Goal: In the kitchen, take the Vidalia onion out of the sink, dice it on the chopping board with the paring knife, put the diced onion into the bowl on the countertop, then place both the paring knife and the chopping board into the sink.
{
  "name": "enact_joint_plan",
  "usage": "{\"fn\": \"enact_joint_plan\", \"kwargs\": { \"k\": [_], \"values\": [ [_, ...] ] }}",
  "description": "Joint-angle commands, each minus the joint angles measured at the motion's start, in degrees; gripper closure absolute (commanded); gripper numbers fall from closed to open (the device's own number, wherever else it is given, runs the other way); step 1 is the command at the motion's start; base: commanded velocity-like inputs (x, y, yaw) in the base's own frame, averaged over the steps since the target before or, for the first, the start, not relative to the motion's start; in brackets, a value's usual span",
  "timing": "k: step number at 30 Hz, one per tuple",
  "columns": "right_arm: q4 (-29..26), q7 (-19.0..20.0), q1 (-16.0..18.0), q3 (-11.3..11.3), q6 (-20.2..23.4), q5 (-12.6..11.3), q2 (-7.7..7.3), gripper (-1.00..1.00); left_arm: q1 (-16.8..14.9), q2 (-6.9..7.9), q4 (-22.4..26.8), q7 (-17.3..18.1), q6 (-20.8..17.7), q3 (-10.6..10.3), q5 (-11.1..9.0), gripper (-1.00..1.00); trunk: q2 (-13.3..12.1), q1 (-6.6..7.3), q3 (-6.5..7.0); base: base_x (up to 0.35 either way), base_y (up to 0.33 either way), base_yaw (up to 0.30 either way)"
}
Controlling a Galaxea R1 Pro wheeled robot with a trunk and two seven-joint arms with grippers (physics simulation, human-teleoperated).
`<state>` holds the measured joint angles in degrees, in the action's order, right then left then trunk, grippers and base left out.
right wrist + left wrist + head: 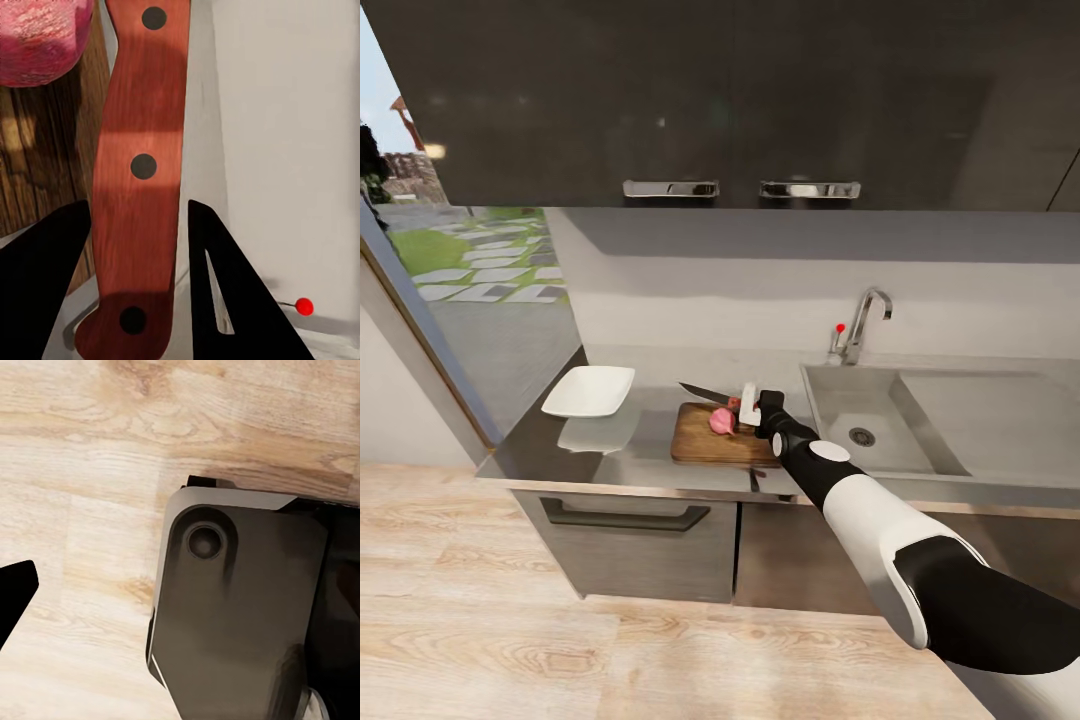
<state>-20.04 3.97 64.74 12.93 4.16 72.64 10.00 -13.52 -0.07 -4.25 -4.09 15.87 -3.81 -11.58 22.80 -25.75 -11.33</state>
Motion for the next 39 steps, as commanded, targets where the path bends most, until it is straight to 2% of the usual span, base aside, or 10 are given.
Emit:
{"fn": "enact_joint_plan", "kwargs": {
  "k": [1, 29, 35, 39],
  "values": [
    [-0.10, 0.33, 0.02, 0.17, 0.32, 0.50, 0.00, 1.00, -0.10, 0.01, -0.23, -0.04, 0.39, -0.41, -0.38, -1.00, 0.12, -0.03, -0.11, 0.000, 0.000, 0.000],
    [-0.09, 0.16, -0.03, 0.25, 0.40, 0.48, 0.00, 1.00, -0.10, -0.05, -0.23, -0.05, 0.39, -0.46, -0.38, -1.00, 0.12, -0.03, -0.11, 0.000, -0.001, 0.000],
    [-0.09, 0.16, -0.02, 0.26, 0.40, 0.48, 0.00, 1.00, -0.10, -0.10, -0.23, -0.07, 0.39, -0.50, -0.38, -1.00, 0.12, -0.03, -0.11, -0.048, -0.106, 0.000],
    [-0.51, 0.69, -0.05, -1.01, -0.67, -0.76, 0.00, 1.00, -0.10, -0.03, -0.23, 0.43, 0.75, -0.50, -0.46, -1.00, 0.12, -0.03, -0.11, 0.000, 0.000, 0.000]
  ]
}}
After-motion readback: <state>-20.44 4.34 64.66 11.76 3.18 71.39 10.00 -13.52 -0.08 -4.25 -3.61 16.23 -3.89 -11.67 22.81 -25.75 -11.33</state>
